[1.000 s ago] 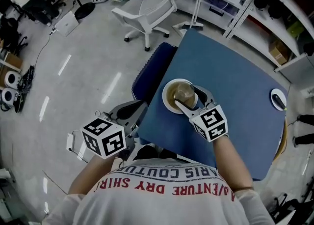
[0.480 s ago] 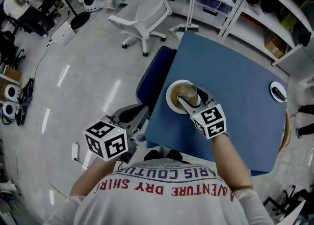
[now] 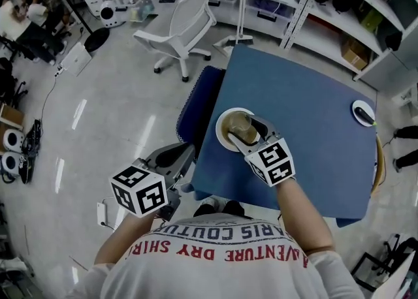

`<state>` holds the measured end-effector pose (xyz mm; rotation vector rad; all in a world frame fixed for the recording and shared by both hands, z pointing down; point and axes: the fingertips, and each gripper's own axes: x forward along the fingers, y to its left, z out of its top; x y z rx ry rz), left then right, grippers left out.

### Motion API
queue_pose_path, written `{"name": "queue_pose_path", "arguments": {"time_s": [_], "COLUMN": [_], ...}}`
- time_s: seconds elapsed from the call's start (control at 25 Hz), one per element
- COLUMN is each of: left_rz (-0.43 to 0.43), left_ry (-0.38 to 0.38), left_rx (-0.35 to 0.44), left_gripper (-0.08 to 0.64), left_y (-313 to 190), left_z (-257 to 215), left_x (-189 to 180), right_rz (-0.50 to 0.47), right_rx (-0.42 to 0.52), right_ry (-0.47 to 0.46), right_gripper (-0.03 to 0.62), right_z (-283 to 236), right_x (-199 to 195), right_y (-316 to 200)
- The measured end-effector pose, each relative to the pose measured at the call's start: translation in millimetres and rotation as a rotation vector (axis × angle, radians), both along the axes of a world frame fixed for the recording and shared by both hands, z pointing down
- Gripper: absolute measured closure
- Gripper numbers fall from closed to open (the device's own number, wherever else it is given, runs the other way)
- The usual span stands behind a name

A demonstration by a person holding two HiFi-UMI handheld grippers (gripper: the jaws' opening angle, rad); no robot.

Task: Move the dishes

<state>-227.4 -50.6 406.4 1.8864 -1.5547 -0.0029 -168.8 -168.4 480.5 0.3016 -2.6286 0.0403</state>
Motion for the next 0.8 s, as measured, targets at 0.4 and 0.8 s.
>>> {"name": "queue_pose_path", "arguments": {"time_s": [0.4,0.8], "left_rz": [0.078,0.204], "left_ry": [0.007,0.013], "left_rx": [0.016,0.040], "left_gripper": [0.528,0.528], "left_y": [-19,-53], "left_z": [-3,-14], "left_x": [15,60], "right_rz": [0.090,0.264], "right_rx": [-0.032,0.000], "right_ry": [-0.108,-0.145], "right_gripper": [0.321,0.321], "right_z": [-49,-90], "right_x": [25,101], "right_y": [-16,-47]}}
